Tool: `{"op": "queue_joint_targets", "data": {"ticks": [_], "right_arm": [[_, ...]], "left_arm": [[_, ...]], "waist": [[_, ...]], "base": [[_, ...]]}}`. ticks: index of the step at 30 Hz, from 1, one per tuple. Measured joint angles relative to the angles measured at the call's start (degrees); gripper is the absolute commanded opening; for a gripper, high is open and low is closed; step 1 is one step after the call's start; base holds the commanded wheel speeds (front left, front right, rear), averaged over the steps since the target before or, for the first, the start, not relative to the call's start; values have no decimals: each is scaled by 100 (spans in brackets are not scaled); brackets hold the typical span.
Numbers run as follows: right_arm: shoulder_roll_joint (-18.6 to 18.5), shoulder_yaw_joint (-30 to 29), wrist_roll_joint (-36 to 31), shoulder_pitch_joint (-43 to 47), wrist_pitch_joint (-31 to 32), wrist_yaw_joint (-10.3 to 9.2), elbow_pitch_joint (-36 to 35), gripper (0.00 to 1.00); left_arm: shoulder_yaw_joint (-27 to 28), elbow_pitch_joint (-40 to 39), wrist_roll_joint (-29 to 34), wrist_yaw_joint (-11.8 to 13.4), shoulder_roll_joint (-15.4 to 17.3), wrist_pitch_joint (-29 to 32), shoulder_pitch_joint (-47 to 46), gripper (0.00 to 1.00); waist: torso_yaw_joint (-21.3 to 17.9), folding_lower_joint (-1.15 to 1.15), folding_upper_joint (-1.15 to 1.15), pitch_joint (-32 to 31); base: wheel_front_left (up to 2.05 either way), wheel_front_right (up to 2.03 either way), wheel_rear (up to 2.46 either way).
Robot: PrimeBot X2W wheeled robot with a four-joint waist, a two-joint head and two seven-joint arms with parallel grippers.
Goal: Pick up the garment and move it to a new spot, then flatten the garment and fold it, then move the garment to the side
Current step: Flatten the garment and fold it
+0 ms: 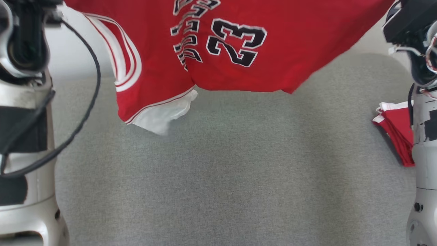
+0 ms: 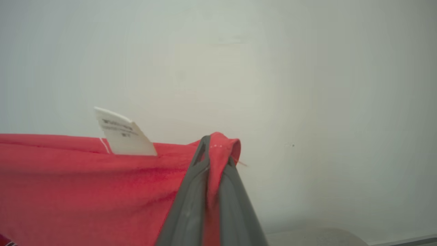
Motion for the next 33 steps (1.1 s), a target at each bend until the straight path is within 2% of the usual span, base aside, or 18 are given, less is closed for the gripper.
{"op": "queue_joint_targets", "data": {"ticks": [4,10,18,21,24,25,29,33], "right_arm": [[-67,99,101,0,2,0,-330,0],[-132,78,248,64,378,0,-601,0],[43,-21,268,-276,452,0,-630,0],[171,-30,219,-617,246,0,-443,0],[348,-47,41,-1023,-242,0,-167,0],[487,-88,-74,-1293,-689,0,30,0],[608,-165,-378,-1795,-1785,0,301,0],[543,-192,-884,-2172,-2893,0,366,0]], "left_arm": [[91,-57,-135,-45,-49,-148,-241,0],[-54,77,-108,77,-25,198,-404,0],[-209,125,108,132,92,146,-1070,0],[-374,178,392,37,166,-98,-1413,0],[-591,199,962,-74,475,-666,-1820,0],[-620,255,1194,-116,639,-1125,-2071,0],[-670,202,1439,-223,670,-1848,-2607,0],[-744,-555,1518,-370,626,-1987,-2996,0]], "waist": [[-54,-1,-1,-40],[-95,1,0,198],[-182,2,0,936],[-225,2,0,1296],[-284,3,1,1665],[-337,3,1,1892],[-468,4,1,2298],[-578,3,1,2654]], "base": [[0,0,0],[0,0,0],[0,0,0],[0,0,0],[0,0,0],[0,0,0],[0,0,0],[0,0,0]]}}
